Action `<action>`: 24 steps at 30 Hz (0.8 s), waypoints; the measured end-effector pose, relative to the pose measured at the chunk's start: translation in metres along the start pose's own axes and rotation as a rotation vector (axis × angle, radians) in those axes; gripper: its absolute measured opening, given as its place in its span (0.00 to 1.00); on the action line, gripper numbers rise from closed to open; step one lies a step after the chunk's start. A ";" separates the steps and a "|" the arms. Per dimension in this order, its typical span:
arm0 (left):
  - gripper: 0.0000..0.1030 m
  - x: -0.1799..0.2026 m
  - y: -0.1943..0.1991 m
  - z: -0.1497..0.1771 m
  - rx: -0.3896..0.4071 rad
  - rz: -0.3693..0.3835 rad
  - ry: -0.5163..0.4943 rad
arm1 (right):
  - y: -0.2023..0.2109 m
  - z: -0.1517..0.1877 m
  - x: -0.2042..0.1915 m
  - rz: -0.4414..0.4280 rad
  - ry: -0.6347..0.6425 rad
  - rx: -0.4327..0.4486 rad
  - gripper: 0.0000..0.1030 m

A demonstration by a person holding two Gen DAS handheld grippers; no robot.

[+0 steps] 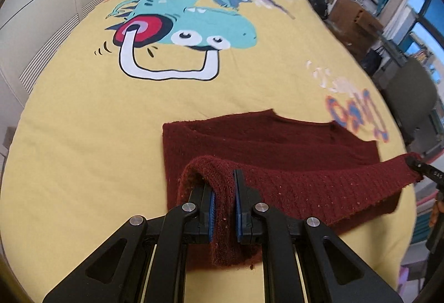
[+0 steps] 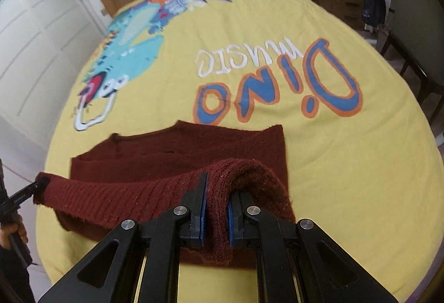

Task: Fold small clothes
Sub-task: 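Lift the hem with both grippers and fold it toward the collar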

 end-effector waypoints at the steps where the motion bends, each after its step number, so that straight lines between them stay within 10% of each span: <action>1: 0.09 0.001 -0.012 -0.001 -0.008 -0.019 -0.004 | -0.009 -0.003 0.000 0.010 -0.001 -0.015 0.11; 12: 0.12 -0.005 -0.076 0.009 -0.053 -0.130 -0.009 | -0.090 0.000 0.014 0.114 -0.026 -0.135 0.15; 16: 0.17 -0.004 -0.076 0.009 -0.059 -0.151 -0.009 | -0.088 0.001 0.013 0.147 -0.013 -0.117 0.37; 24: 0.67 0.013 -0.056 0.005 -0.027 -0.147 -0.032 | -0.068 -0.004 -0.003 0.141 0.023 -0.052 0.77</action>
Point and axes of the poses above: each gripper's, at about its wrist camera, not at the fingertips, and y roughly against the way its jaws point, x to its right, z to its underside, the point moved 1 cm from there along -y, roughly the way its jaws point, and after that the axes turned 4 degrees about -z, right-handed, at the moved point
